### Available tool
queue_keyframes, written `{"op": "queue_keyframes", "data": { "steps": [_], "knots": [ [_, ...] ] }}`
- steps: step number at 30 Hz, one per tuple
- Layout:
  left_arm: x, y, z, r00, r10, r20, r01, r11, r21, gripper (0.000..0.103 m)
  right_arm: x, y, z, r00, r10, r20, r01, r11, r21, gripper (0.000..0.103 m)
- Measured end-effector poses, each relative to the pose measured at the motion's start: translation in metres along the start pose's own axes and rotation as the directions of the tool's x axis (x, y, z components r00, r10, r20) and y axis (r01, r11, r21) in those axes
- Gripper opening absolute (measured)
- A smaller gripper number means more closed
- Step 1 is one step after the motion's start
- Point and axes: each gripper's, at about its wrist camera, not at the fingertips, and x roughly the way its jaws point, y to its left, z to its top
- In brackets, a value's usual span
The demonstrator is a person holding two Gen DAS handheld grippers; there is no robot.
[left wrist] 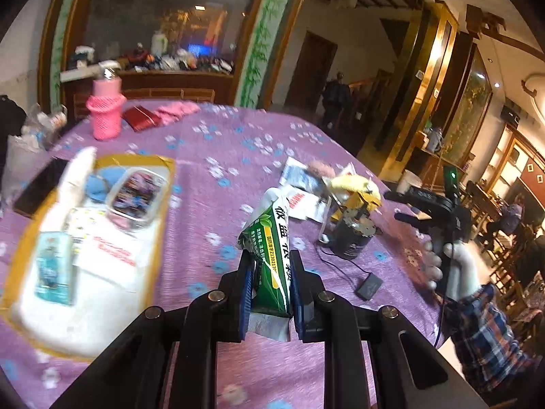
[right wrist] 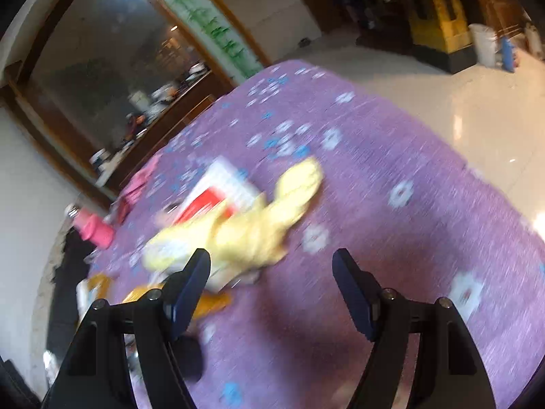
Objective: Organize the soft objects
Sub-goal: 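Grasp the green-and-white packet with the left tool while the right tool grasps the yellow snack bag, then place the green packet and yellow snack bag into the tray with both tools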
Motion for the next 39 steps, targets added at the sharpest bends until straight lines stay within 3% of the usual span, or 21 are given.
{"op": "queue_keyframes", "data": {
  "steps": [5,8,11,14,16,17,21,25,28,31,32,34,37,39],
  "knots": [
    [-0.027,0.024,-0.001,0.998,0.022,0.051,-0.020,0.999,-0.027,0.019,-0.002,0.039,-0.015,0.990,0.079,-0.115,-0.085,0.995,-0.046,0.073],
    [-0.032,0.036,-0.005,0.998,0.029,0.060,-0.026,0.998,-0.058,0.019,0.005,0.068,-0.013,0.986,0.037,-0.162,-0.053,0.994,-0.096,0.075],
    [-0.037,0.042,-0.009,0.997,0.035,0.066,-0.030,0.997,-0.076,0.019,0.018,0.088,-0.012,0.984,-0.054,-0.169,0.029,0.988,-0.148,0.080],
    [-0.042,0.050,-0.011,0.996,0.052,0.070,-0.045,0.995,-0.089,0.019,0.033,0.097,-0.015,0.981,-0.083,-0.176,0.052,0.983,-0.176,0.080],
    [-0.044,0.057,-0.013,0.995,0.072,0.066,-0.065,0.993,-0.102,0.019,0.036,0.098,-0.016,0.983,-0.083,-0.163,0.052,0.981,-0.186,0.071],
    [-0.045,0.061,-0.014,0.995,0.081,0.062,-0.074,0.991,-0.108,0.019,0.035,0.098,-0.015,0.984,-0.070,-0.162,0.040,0.983,-0.181,0.053],
    [-0.050,0.081,-0.018,0.991,0.123,0.048,-0.115,0.983,-0.145,0.019,0.025,0.096,-0.016,0.986,-0.086,-0.144,0.057,0.979,-0.195,0.052],
    [-0.055,0.101,-0.021,0.985,0.165,0.040,-0.155,0.970,-0.187,0.019,-0.007,0.097,-0.009,0.996,-0.061,-0.064,0.048,0.981,-0.186,0.052],
    [-0.053,0.113,-0.022,0.975,0.220,0.013,-0.213,0.955,-0.205,0.021,-0.030,0.111,-0.006,1.000,-0.016,-0.026,0.010,0.978,-0.209,0.052],
    [-0.043,0.127,-0.020,0.964,0.265,-0.032,-0.265,0.938,-0.222,0.037,-0.044,0.136,-0.010,0.999,0.043,-0.029,-0.049,0.966,-0.254,0.052],
    [-0.038,0.133,-0.019,0.956,0.289,-0.054,-0.293,0.929,-0.228,0.044,-0.044,0.147,-0.013,0.997,0.065,-0.043,-0.074,0.960,-0.270,0.052],
    [-0.027,0.143,-0.019,0.944,0.311,-0.114,-0.330,0.913,-0.240,0.047,-0.042,0.171,-0.023,0.990,0.111,-0.089,-0.134,0.942,-0.309,0.052],
    [-0.025,0.154,-0.025,0.945,0.295,-0.143,-0.325,0.900,-0.290,0.048,-0.032,0.212,-0.043,0.970,0.174,-0.167,-0.224,0.907,-0.357,0.052],
    [-0.030,0.156,-0.029,0.948,0.289,-0.134,-0.317,0.899,-0.302,0.054,-0.022,0.239,-0.060,0.949,0.217,-0.228,-0.291,0.880,-0.374,0.052]
  ]
}}
